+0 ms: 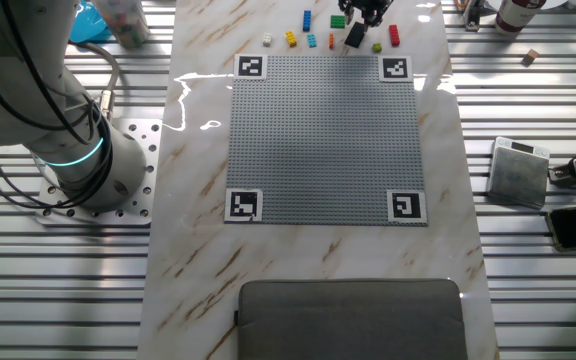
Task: Build with small Lego blocks
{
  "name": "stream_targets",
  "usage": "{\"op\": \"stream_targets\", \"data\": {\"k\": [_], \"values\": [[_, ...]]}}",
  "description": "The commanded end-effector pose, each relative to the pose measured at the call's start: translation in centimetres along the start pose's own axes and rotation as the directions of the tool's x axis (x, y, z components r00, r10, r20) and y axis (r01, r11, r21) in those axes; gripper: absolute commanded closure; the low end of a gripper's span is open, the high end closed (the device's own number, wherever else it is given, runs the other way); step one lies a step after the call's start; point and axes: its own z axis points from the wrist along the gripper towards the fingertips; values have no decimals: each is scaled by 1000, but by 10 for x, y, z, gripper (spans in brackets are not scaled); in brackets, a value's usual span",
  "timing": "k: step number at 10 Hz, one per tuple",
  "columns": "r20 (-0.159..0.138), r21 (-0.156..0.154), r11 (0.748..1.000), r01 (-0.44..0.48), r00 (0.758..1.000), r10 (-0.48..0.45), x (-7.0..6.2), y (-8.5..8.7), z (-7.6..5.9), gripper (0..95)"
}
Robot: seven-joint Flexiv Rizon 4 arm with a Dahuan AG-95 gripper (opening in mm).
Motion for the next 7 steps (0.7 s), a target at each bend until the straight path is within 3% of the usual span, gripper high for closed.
{"op": "stream_targets", "data": {"k": [1, 7], "values": [[6, 8, 1000, 1, 1000, -1, 1, -1, 2, 570], [4, 13, 1000, 28, 1000, -28, 2, -4, 2, 570]]}}
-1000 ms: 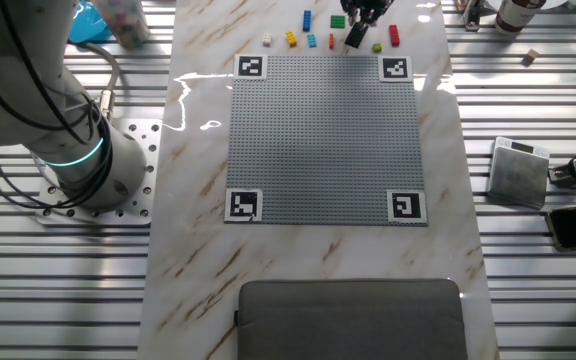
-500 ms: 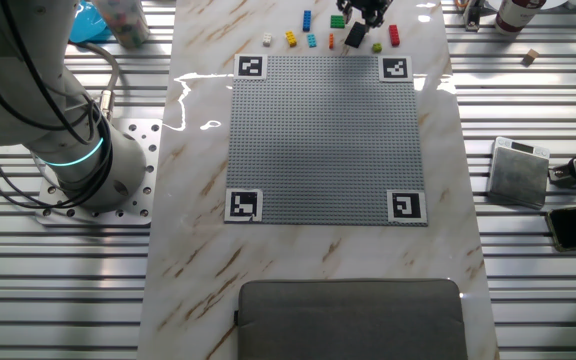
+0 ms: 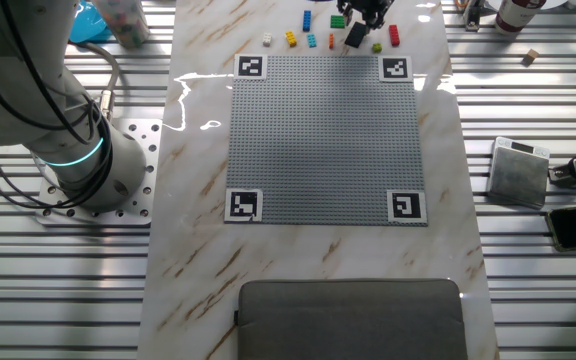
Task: Build with small Lego blocks
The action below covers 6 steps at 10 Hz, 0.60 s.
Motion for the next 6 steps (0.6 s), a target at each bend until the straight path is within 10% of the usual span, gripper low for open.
{"op": "stream_targets", "data": {"k": [1, 6], "values": [[-3, 4, 1000, 11, 1000, -11, 0, 0, 0, 570], [6, -2, 1000, 9, 1000, -9, 0, 0, 1, 570]]}}
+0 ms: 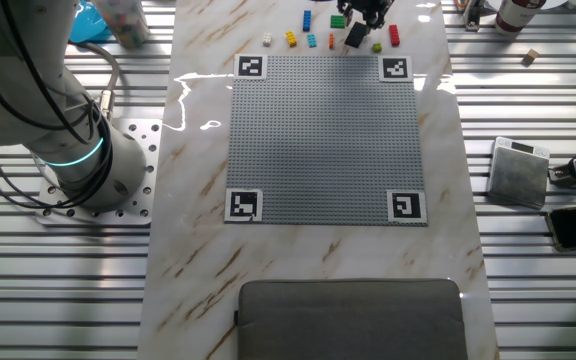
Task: Build with small Lego blocks
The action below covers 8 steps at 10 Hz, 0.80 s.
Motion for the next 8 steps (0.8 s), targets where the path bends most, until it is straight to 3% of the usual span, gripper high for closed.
{"op": "stream_targets", "data": {"k": [1, 8], "values": [[5, -3, 1000, 6, 1000, -6, 0, 0, 0, 570], [-11, -3, 999, 45, 999, -45, 1, 0, 0, 570]]}}
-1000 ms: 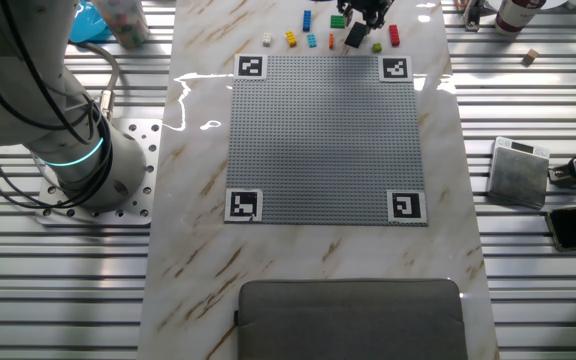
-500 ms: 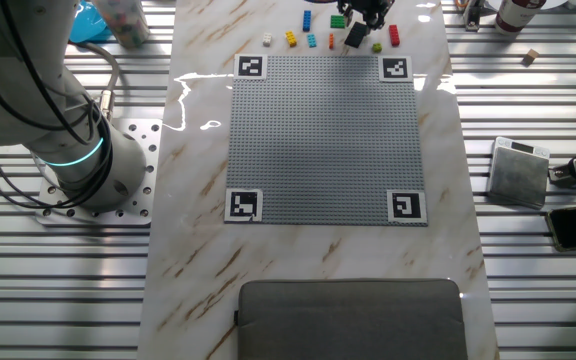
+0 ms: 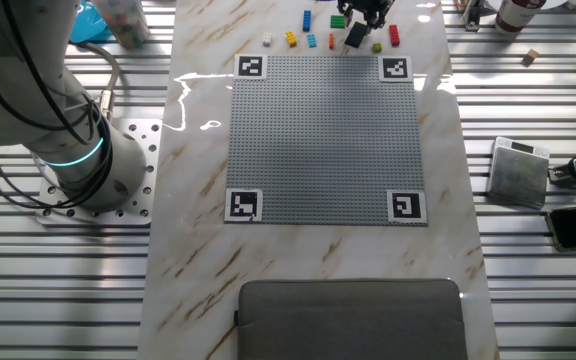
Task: Build with small Lego blocks
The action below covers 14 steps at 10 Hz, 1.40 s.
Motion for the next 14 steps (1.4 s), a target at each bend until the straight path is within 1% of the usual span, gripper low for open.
{"op": "stream_targets", "data": {"k": [1, 6, 11, 14], "values": [[2, 0, 1000, -5, 1000, 5, 1, 0, -1, 570], [10, 5, 1000, -5, 1000, 5, 2, -1, 2, 570], [5, 10, 1000, -8, 1000, 8, 2, -1, 4, 570], [6, 13, 1000, -9, 1000, 8, 3, -2, 7, 570]]}}
